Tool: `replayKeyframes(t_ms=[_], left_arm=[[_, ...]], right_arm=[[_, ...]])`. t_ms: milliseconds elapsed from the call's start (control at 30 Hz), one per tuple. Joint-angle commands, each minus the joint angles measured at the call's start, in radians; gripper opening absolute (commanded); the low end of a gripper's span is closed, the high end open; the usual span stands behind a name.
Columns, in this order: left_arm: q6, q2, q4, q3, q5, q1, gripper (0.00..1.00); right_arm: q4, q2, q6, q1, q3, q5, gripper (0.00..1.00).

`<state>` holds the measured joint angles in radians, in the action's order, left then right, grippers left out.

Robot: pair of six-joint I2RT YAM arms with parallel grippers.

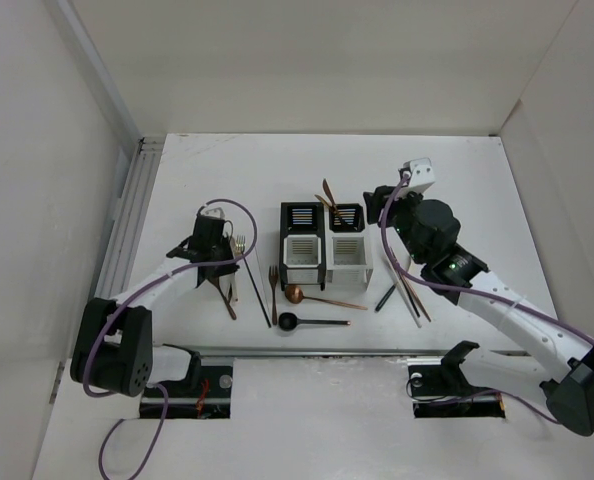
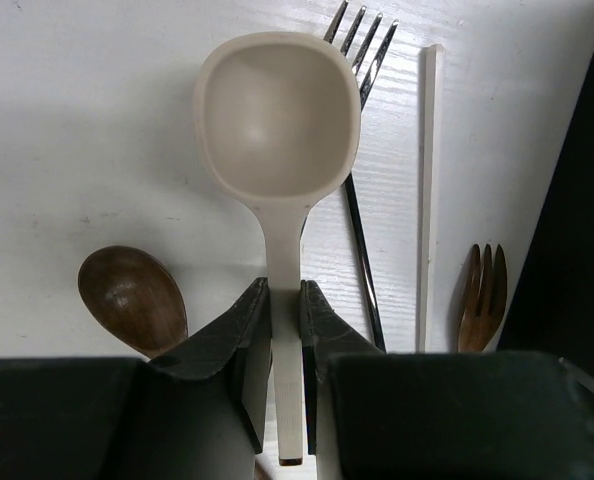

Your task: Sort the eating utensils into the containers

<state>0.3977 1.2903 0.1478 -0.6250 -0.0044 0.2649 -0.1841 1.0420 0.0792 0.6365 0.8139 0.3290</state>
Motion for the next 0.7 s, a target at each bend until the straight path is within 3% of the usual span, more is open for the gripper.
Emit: replayKeyframes(t_ms=[0, 233, 400, 467, 533, 667], left_arm=[[-0.008, -0.031, 0.01, -0.036, -0.009, 0.002, 0.0], [-0.04, -0.042, 0.019, -0.08, -0.022, 0.002, 0.0], [-0.147, -0.113, -0.017, -0.229, -0.043, 0.002, 0.0], [-0.206, -0.156, -0.098, -0.288, -0.043, 0.002, 0.0], [-0.289, -0.212, -0.282, -0.298, -0.016, 0.039, 0.0], [-0.307, -0.188, -0.557, -0.314, 0.026, 0.135, 0.0]], right_arm=[[-0.018, -0.003, -0.012, 0.006, 0.005, -0.013, 0.59], [-0.018, -0.003, -0.012, 0.006, 0.005, -0.004, 0.59], [-0.018, -0.014, -0.021, 0.006, 0.036, 0.031, 0.61], [-0.018, -0.014, -0.033, 0.006, 0.051, 0.041, 0.61], [-0.018, -0.005, -0.044, 0.006, 0.066, 0.041, 0.61], [-0.018, 0.03, -0.044, 0.006, 0.088, 0.041, 0.61]])
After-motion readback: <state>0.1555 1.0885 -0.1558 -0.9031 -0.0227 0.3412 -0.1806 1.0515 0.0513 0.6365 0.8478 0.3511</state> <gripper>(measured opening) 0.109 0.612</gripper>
